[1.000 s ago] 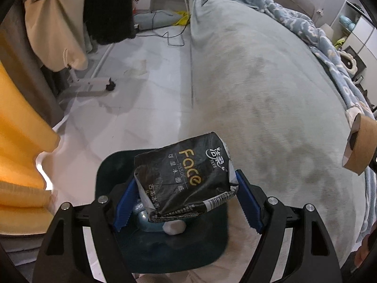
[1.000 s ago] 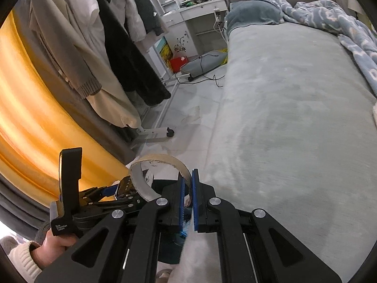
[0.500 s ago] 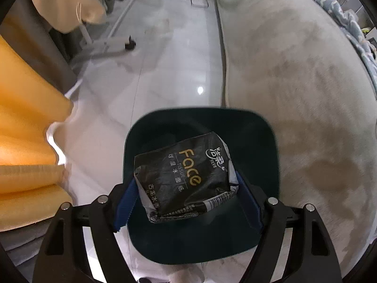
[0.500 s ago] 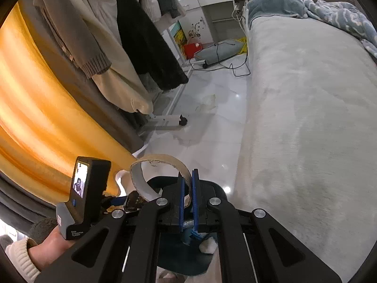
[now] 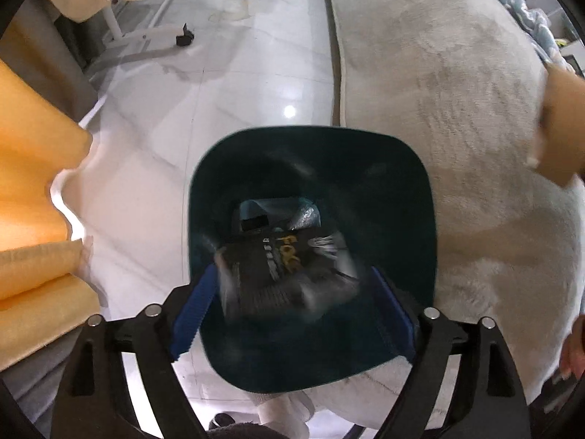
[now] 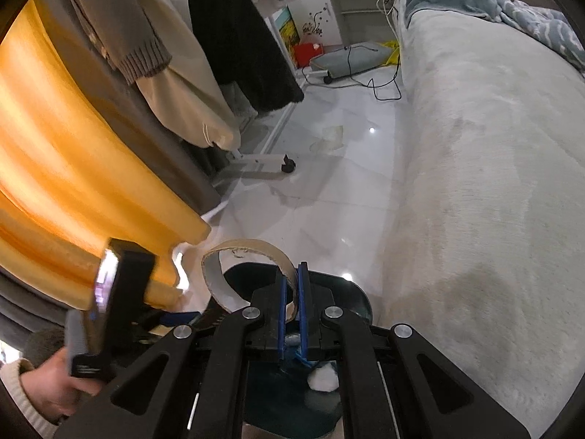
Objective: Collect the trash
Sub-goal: 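Lower the cardboard tape roll with the right tool into the bin and release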
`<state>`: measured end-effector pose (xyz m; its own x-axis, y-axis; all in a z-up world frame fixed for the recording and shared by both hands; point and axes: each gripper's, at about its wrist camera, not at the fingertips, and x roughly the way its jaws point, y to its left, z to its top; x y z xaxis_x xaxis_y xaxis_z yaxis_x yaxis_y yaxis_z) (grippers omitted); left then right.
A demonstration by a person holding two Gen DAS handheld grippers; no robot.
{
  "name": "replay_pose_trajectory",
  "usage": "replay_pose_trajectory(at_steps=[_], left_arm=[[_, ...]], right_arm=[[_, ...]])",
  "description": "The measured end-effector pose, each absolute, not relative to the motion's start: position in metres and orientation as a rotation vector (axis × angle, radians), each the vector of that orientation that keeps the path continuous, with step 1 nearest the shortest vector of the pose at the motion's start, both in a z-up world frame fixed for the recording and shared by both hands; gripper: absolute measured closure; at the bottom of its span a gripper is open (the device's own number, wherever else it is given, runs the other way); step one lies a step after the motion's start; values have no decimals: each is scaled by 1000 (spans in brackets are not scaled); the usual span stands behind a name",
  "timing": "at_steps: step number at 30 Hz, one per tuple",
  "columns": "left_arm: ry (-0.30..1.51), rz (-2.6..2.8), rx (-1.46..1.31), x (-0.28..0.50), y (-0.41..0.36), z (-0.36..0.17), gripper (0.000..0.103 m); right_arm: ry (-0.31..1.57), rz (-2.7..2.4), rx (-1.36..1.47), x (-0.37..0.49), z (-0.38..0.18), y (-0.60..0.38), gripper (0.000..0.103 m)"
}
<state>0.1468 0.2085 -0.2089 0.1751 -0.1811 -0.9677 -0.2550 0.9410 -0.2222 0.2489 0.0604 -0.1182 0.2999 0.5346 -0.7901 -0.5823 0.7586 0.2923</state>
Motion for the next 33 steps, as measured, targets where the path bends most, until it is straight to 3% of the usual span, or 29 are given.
replay_pose_trajectory(at_steps=[6,21,33], left_arm=[[1344,51,-365,138,224,-192,13],[808,59,-388,125,258,-81,23],[654,-4,-485,115,268,-53,26]], right_arm=[[1071,733,-111,251,-139,78,97],[1214,737,-336,233,-202,127,97],[1357,716,-508,211,-247,141,97]])
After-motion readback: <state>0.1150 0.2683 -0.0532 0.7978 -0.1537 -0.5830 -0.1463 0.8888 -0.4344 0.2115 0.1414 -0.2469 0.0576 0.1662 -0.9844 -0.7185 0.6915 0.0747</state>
